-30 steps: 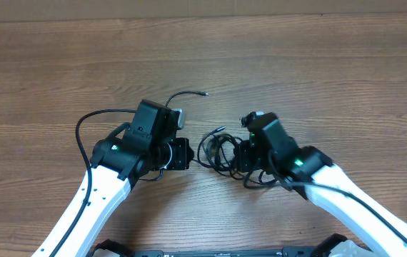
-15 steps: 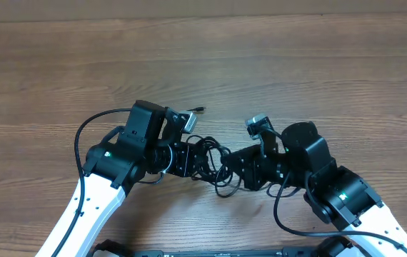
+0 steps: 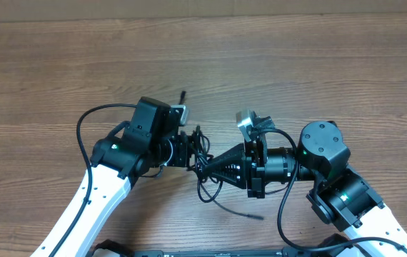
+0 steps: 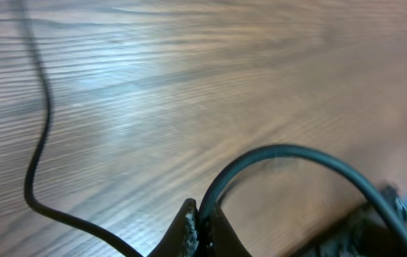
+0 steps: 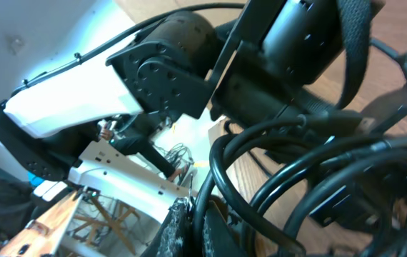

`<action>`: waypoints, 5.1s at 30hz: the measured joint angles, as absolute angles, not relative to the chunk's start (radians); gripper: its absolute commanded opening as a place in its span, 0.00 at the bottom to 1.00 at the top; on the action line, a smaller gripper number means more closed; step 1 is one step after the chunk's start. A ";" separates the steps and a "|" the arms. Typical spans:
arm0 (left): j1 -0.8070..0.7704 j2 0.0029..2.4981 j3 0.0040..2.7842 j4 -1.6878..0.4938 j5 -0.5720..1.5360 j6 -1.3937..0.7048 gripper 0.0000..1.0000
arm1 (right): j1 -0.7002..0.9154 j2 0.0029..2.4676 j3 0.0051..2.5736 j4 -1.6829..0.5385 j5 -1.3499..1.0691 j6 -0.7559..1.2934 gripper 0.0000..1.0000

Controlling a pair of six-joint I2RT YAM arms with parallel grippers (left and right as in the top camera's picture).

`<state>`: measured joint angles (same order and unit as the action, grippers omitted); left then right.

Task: Untangle cables

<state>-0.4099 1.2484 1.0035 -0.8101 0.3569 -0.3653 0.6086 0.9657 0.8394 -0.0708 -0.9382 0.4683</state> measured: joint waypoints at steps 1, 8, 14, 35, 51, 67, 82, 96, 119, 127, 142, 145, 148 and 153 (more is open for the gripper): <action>-0.410 1.251 1.003 -0.808 0.322 -0.391 0.05 | 0.609 0.966 0.839 -0.075 -0.946 0.471 0.04; -0.374 1.253 1.003 -0.776 0.213 -0.545 0.04 | 0.609 0.964 0.840 -0.312 -0.881 0.472 0.04; -0.259 1.253 1.003 -0.730 0.333 -0.570 0.06 | 0.608 0.964 0.839 -0.494 -0.672 0.517 0.04; -0.171 1.253 1.003 -0.824 1.003 -0.251 0.55 | 0.597 0.981 0.840 -0.270 -0.370 0.686 0.04; -0.184 1.253 1.003 -0.914 0.904 -0.580 0.85 | 0.596 1.059 0.840 -0.430 -0.041 0.736 0.24; -0.604 1.288 1.003 -0.808 0.437 -0.894 0.63 | 0.596 0.886 1.032 -1.171 0.258 0.937 1.00; -0.916 1.677 1.002 -0.572 0.337 -1.536 0.37 | 0.596 0.659 1.133 -1.355 0.371 1.062 1.00; -0.923 1.832 1.002 -0.429 0.336 -1.602 0.04 | 0.596 0.659 1.133 -1.407 0.371 1.066 1.00; -0.697 1.183 1.114 -0.575 0.434 -0.530 0.04 | 0.596 0.659 1.107 -1.250 0.160 1.033 1.00; -0.629 0.973 1.113 -0.689 0.399 -0.394 0.04 | 0.596 0.711 1.021 -1.018 -0.044 0.868 0.97; -0.620 0.966 1.113 -0.821 0.496 -0.212 0.04 | 0.596 0.947 1.019 -0.688 -0.383 0.654 0.40; -0.620 0.975 1.112 -0.830 0.509 -0.183 0.04 | 0.596 1.013 1.019 -0.623 -0.453 0.662 0.04; -0.619 0.982 1.111 -0.838 0.483 -0.176 0.04 | 0.596 1.068 1.019 -0.648 -0.469 0.685 0.04; -0.587 0.980 1.104 -0.847 0.299 -0.237 0.04 | 0.603 1.114 1.023 -0.822 -0.359 0.717 0.04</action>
